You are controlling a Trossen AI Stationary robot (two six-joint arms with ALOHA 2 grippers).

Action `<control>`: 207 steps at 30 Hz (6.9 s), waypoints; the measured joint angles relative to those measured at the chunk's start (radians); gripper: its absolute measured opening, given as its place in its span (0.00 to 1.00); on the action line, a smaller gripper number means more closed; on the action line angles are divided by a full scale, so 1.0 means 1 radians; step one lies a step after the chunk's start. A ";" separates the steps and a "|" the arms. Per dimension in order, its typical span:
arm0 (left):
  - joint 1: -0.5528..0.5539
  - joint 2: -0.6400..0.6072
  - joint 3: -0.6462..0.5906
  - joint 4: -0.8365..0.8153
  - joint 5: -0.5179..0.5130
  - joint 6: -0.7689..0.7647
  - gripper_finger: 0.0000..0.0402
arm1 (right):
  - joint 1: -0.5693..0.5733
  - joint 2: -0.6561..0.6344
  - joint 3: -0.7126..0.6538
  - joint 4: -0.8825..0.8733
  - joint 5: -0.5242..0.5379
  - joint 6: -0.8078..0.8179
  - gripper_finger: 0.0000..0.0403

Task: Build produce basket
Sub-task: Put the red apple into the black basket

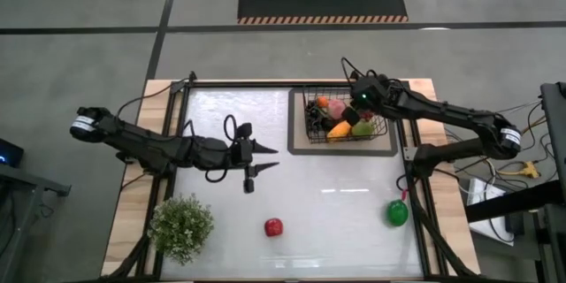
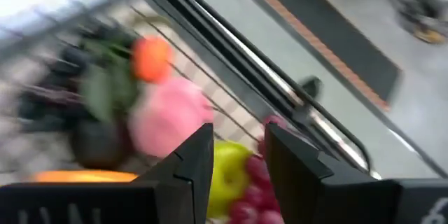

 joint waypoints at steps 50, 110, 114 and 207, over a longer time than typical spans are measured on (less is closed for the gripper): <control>-0.290 0.564 0.362 -0.585 0.204 -0.567 0.83 | 0.952 0.017 -0.022 0.233 0.181 0.080 0.15; 0.074 0.211 0.179 -0.211 -0.014 -0.049 0.59 | 0.853 0.020 -0.132 0.821 0.111 -0.563 0.48; 0.109 0.181 0.156 -0.060 0.110 -0.131 0.59 | 0.806 0.020 -0.132 0.856 0.032 -0.599 0.51; 0.340 0.124 -0.130 0.514 0.281 -0.059 0.82 | 0.413 0.067 0.041 0.505 0.077 -0.060 0.61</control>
